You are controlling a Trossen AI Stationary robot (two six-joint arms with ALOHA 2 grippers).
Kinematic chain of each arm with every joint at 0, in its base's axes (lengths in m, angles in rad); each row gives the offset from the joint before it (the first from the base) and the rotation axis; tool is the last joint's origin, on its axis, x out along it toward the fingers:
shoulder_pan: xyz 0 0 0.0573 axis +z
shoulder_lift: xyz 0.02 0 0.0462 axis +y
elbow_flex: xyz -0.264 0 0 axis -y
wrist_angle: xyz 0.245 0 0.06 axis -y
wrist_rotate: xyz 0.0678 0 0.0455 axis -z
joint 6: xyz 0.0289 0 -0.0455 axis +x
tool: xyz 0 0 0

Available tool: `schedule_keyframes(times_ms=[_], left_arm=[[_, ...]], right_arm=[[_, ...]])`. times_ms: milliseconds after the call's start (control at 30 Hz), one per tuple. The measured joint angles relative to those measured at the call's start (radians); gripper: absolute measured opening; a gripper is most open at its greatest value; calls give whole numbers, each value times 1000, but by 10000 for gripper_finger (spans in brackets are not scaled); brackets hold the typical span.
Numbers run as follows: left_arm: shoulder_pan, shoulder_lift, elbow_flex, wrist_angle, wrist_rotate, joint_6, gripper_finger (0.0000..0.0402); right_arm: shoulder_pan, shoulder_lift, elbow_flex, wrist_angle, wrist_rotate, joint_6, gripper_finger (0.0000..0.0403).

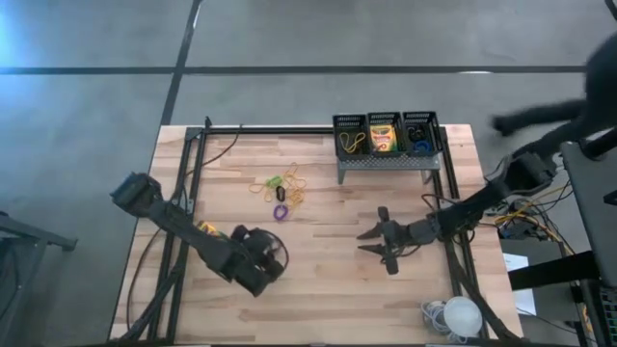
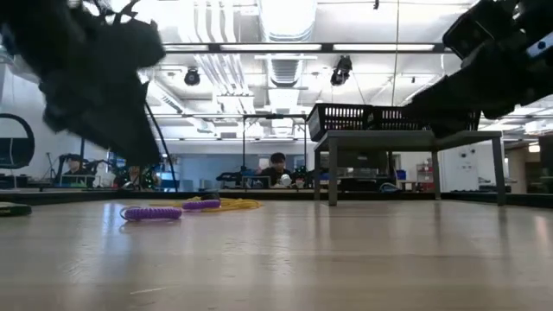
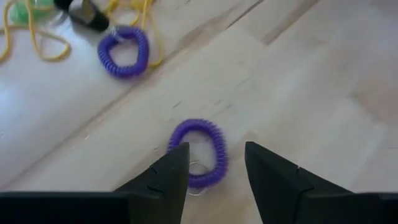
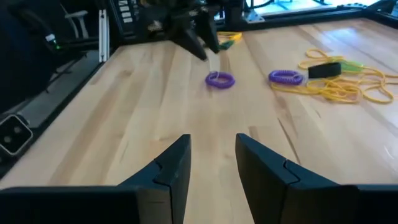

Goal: Pick & Place Office Desk Supplies
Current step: Put the purple spring keychain into the right black basket on the shelf

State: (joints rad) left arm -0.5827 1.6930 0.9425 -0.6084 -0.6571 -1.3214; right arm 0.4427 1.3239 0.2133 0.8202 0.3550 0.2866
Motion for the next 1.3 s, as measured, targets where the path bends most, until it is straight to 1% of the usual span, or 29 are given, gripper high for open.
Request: schedule_keyframes(times_ms=[67,167,267,433,533,667,867,900,967,1033,1100,1200,1300], left_arm=[[5,-5,-59,68,-1,-16,161],[25,-4,-151,233,-4,-22,161],[54,0,-225,356,-5,-22,161],[97,12,-273,392,-8,-19,161],[103,17,-277,420,-15,17,154],[104,19,-274,488,0,104,116],[105,44,-274,644,-5,227,20],[105,56,-274,680,-8,252,10],[106,77,-273,728,-7,291,7],[106,85,-263,727,-5,307,8],[106,75,-238,674,8,340,8],[99,41,-181,539,14,390,8],[87,26,-110,357,11,424,8]], right_arm=[[0,18,7,4,-1,-1,123],[0,42,31,5,0,-2,124],[0,62,49,-1,-7,-16,125],[0,104,82,0,-25,-32,121],[0,124,91,-2,-26,-32,121],[0,142,94,-1,-26,-28,124],[0,150,91,-2,-25,-31,122],[0,151,91,-1,-25,-32,121],[0,151,89,-2,-24,-32,119],[0,151,87,-1,-24,-32,118],[0,151,86,-2,-24,-32,119],[0,151,86,-3,-23,-32,121],[0,151,86,-4,-23,-32,118]])
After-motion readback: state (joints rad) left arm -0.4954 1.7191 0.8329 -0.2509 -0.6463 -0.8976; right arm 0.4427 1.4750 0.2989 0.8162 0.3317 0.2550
